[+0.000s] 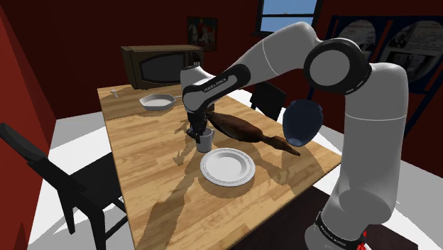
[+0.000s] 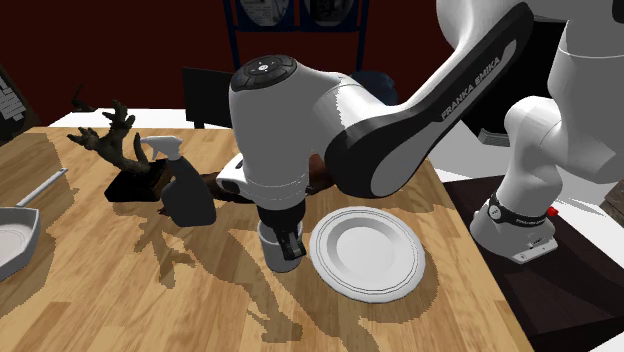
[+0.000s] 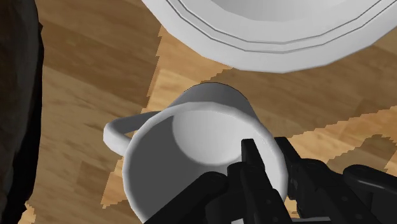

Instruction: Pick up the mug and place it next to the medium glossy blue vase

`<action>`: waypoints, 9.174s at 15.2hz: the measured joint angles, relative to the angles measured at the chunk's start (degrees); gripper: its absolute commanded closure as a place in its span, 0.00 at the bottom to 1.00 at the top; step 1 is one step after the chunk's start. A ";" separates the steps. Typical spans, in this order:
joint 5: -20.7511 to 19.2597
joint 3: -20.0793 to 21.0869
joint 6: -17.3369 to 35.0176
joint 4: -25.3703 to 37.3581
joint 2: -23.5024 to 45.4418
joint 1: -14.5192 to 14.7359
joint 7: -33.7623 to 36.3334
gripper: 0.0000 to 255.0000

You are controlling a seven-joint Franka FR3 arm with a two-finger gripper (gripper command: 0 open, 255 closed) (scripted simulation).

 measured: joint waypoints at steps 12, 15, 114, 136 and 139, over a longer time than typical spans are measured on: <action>0.49 0.12 -4.05 2.17 -1.95 -0.09 -0.62 1.00; 0.69 0.20 -5.98 3.25 -2.80 -0.07 -0.79 1.00; -17.84 -29.77 -47.06 -19.33 -73.69 -16.44 -47.49 1.00; -23.26 -35.13 -34.89 -39.39 -81.63 -19.22 -45.20 1.00; -24.21 -36.13 -33.20 -41.63 -82.19 -19.62 -44.95 1.00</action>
